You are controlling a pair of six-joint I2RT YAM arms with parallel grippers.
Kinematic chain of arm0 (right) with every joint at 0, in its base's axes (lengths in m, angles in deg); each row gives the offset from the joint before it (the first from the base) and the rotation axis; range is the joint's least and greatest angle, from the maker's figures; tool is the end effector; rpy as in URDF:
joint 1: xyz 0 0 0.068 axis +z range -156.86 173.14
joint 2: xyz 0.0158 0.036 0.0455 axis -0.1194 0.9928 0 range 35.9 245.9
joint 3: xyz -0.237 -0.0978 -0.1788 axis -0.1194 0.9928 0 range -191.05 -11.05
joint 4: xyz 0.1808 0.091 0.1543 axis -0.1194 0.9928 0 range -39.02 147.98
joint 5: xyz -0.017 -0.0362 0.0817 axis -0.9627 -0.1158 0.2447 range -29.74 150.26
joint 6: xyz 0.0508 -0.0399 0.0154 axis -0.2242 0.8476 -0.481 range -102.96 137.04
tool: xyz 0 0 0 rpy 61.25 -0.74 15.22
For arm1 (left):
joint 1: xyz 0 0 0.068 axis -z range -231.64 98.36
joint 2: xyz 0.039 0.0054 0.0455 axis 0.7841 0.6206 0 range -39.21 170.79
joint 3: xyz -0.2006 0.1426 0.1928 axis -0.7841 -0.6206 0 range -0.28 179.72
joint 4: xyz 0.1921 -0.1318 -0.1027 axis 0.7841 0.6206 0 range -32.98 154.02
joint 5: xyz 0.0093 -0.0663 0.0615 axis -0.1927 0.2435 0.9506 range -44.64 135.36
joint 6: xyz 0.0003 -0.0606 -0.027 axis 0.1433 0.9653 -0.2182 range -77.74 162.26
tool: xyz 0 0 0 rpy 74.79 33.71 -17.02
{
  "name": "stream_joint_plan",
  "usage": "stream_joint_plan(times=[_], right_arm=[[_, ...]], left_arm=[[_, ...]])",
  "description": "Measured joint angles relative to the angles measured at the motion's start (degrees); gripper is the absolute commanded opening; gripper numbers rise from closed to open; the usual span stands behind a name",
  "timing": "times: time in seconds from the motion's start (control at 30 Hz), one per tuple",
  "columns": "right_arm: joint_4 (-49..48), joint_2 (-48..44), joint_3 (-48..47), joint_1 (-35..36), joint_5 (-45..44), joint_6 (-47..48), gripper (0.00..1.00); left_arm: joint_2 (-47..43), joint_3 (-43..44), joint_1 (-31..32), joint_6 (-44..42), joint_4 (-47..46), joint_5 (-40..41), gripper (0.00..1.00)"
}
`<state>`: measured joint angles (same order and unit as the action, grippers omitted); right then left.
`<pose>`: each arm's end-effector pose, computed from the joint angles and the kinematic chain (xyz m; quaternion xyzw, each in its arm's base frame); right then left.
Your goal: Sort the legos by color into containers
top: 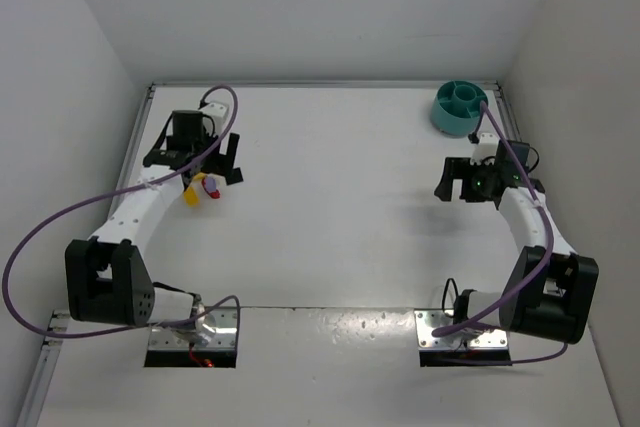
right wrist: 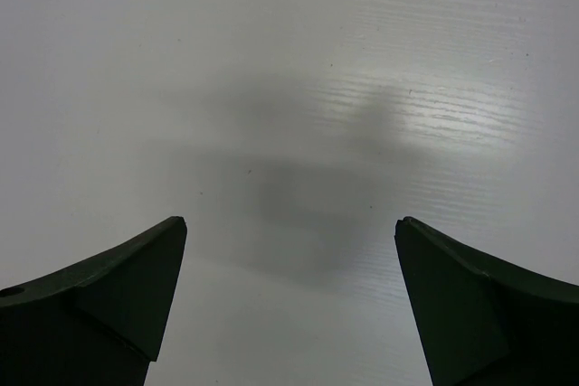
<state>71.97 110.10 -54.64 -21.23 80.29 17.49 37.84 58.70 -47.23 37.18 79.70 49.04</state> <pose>0.2454 -0.0444 0.2408 0.0560 0.9300 0.1211 0.3424 0.2914 -0.0189 0.3115 0.0618 0.9066 0.0317 0.4163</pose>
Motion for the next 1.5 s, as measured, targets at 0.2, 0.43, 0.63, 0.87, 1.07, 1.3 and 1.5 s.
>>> stream_joint_plan(times=[0.2,0.43,0.63,0.87,1.07,1.3,1.5], right_arm=[[0.1,0.2,0.0,0.0,0.9,0.3,0.99],[0.2,1.6,-0.1,0.4,1.1,0.6,0.99],[0.3,2.3,-0.1,0.9,1.2,1.1,0.99],[0.5,2.8,-0.1,0.9,1.5,1.3,0.99],[0.6,3.7,-0.7,0.9,1.7,1.3,0.99],[0.7,4.1,-0.7,0.9,1.7,1.3,0.99],[0.7,4.6,-0.7,0.9,1.7,1.3,0.99]], left_arm=[[3.5,2.0,-5.0,0.9,1.8,4.4,0.97],[12.6,9.7,-12.8,1.3,3.8,5.5,0.88],[20.7,15.6,-16.2,-2.6,5.6,1.2,0.71],[21.2,9.9,-16.6,-3.7,7.9,0.2,0.68],[21.1,4.6,-16.6,-1.8,9.6,0.1,0.74],[21.1,4.5,-16.6,2.7,8.4,0.1,0.74],[21.9,4.5,-16.6,5.9,7.6,-0.9,0.69]])
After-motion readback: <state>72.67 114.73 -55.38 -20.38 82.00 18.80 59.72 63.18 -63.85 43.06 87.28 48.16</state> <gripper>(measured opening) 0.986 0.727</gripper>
